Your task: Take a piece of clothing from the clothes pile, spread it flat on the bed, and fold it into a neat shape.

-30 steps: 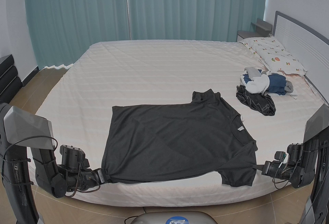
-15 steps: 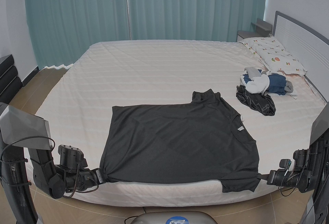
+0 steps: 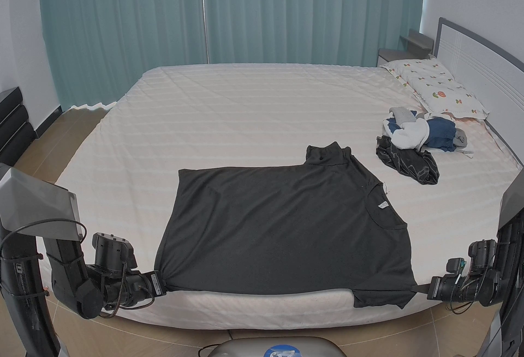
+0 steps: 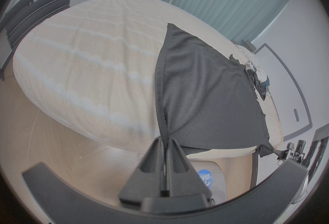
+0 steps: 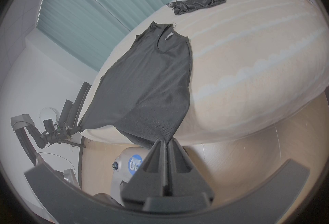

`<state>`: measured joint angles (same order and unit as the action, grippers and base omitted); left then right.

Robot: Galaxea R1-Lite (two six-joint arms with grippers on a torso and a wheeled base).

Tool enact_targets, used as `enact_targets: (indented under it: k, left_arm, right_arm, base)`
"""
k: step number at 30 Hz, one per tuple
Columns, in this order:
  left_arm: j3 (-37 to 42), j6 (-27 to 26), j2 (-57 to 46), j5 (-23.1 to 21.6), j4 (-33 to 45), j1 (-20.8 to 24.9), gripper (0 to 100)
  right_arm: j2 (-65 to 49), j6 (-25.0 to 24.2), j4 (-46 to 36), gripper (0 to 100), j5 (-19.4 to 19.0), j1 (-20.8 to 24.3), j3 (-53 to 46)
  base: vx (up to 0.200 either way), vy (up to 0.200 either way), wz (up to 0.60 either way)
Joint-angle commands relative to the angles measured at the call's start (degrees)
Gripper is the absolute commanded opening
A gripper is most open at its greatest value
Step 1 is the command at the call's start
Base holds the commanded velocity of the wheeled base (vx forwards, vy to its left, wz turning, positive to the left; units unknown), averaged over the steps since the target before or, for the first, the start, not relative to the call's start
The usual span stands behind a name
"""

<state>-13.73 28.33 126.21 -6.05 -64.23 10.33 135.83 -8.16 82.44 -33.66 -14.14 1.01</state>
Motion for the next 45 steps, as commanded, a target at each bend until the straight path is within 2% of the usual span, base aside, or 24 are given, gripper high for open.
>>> enact_targets:
  k: [1, 5, 7, 8, 14, 24, 29, 34, 40, 42, 45]
  left_arm:
    - [1.0, -0.8, 0.2, 0.2, 0.0, 0.3, 0]
    - [2.8, -3.6, 0.3, 0.2, 0.0, 0.8, 0]
    - [3.2, -4.2, 0.3, 0.2, 0.0, 0.9, 0]
    - [4.0, -5.4, 0.2, 0.2, -0.1, 1.2, 0]
    - [4.6, -5.9, 0.4, 0.2, 0.1, 1.5, 0]
    - [7.5, -9.3, 0.3, 0.9, 0.7, 3.0, 0]
    - [7.8, -10.6, 0.3, 2.8, 2.6, 3.2, 0]
    - [8.2, -11.0, 0.3, 3.1, 3.3, 3.4, 0]
    - [7.5, -10.8, -0.4, 3.1, 2.7, 3.3, 0]
    - [7.0, -10.5, -2.2, 3.1, 2.6, 2.8, 0]
    - [6.5, -10.3, -3.8, 3.1, 2.6, 2.0, 0]
  right_arm:
    - [-3.2, 0.7, -2.0, 0, 0.2, -0.4, -1.0]
    - [-4.7, 4.6, -6.2, 0, 0.0, -2.3, -1.0]
    - [-4.8, 5.1, -6.5, 0, 0.0, -2.6, -1.0]
    - [-4.9, 6.7, -7.7, 0, -0.3, -4.3, -1.0]
    - [-6.5, 9.1, -12.4, 0, -0.6, -7.0, -1.0]
    - [-10.5, 10.5, -19.2, 0, -0.7, -7.0, -1.0]
    - [-11.8, 11.1, -21.6, 0, -0.6, -7.0, -1.0]
    - [-15.9, 12.1, -27.1, 0, -0.5, -6.5, -1.0]
    - [-17.5, 11.9, -25.9, 0, -2.0, -5.9, -1.0]
    - [-16.9, 11.1, -21.4, 0, -4.7, -5.9, -1.0]
    - [-16.3, 9.9, -18.2, 0, -6.0, -5.8, -0.9]
  base:
    - [0.000, 0.000, 0.00]
    - [0.000, 0.000, 0.00]
    - [0.000, 0.000, 0.00]
    - [0.000, 0.000, 0.00]
    - [0.000, 0.000, 0.00]
    - [0.000, 0.000, 0.00]
    - [0.000, 0.000, 0.00]
    - [0.000, 0.000, 0.00]
    - [0.000, 0.000, 0.00]
    - [0.000, 0.000, 0.00]
    - [0.000, 0.000, 0.00]
